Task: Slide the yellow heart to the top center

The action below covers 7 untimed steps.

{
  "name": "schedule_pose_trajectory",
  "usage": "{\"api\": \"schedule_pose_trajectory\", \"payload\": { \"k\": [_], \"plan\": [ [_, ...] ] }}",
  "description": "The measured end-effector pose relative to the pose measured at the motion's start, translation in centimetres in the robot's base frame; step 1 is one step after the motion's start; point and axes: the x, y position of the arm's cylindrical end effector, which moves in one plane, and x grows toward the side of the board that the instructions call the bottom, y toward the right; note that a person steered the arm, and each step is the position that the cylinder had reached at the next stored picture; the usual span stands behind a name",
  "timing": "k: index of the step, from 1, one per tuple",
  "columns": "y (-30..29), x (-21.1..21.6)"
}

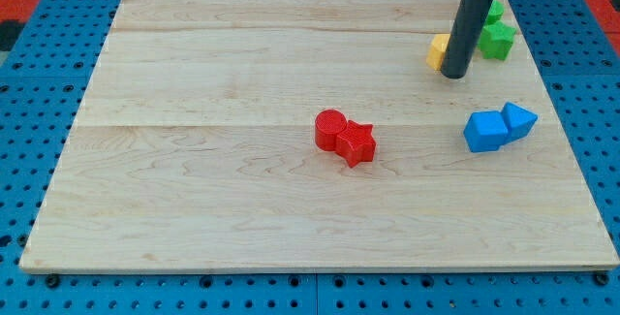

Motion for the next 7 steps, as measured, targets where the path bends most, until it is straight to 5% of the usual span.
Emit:
{"api": "schedule_pose_trajectory", "payload": {
  "k": [4,7],
  "plan": [
    [11.3,0.0],
    [13.8,-8.3]
  ]
}}
